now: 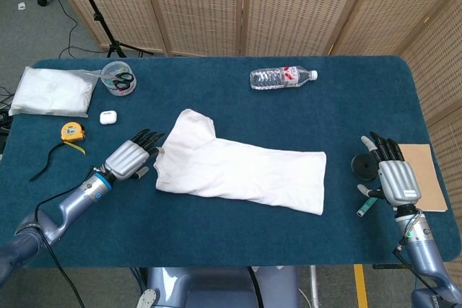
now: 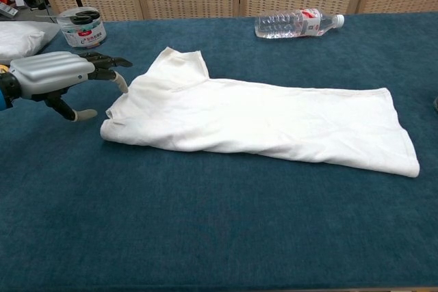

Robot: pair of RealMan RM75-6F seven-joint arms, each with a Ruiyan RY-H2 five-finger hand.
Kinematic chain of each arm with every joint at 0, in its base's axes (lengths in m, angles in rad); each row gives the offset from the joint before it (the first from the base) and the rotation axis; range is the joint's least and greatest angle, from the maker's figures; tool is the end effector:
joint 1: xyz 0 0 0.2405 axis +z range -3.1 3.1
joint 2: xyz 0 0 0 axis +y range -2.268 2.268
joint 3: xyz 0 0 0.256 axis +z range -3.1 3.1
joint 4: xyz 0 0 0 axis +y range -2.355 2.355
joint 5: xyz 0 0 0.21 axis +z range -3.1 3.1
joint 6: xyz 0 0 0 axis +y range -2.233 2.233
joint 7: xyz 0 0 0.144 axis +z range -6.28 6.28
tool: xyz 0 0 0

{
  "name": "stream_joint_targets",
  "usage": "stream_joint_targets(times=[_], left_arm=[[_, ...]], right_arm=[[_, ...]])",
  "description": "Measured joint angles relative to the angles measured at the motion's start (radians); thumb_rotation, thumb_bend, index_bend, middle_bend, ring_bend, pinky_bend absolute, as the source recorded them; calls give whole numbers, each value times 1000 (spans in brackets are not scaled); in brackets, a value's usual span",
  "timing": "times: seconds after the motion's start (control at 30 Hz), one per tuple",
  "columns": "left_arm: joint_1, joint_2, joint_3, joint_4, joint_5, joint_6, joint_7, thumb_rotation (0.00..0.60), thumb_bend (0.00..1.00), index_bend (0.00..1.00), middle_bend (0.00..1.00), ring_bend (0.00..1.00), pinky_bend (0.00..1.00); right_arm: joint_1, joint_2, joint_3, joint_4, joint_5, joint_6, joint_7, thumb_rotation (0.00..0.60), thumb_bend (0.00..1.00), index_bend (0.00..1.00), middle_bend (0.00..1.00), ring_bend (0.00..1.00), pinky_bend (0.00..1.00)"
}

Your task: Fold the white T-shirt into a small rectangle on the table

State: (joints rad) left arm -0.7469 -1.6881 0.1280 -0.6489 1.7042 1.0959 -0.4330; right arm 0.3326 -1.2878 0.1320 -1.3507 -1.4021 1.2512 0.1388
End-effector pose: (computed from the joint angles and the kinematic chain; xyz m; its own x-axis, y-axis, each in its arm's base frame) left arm -0.2526 0.3740 -0.0076 0.6310 0.1821 0.7541 0.6709 -0.6163 -0.4125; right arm -0.3083 -0.2818 0.1185 0.3305 -0.0497 0.9425 -0.9410 -0.0941 0.3250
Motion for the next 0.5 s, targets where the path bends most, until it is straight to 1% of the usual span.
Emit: stream_joint_targets(times=[0.23, 0.5], left_arm=[[0, -71, 16, 117, 29, 31, -18, 600, 380, 280, 0, 0, 0], [-3, -121, 21, 186, 35, 38, -15, 600, 383, 281, 0, 0, 0]], right_arm=[[0, 3, 2, -2, 3, -3, 4, 600, 0, 0, 0, 0, 0], [-1, 7, 4, -1, 4, -3, 11, 600, 0, 0, 0, 0, 0]])
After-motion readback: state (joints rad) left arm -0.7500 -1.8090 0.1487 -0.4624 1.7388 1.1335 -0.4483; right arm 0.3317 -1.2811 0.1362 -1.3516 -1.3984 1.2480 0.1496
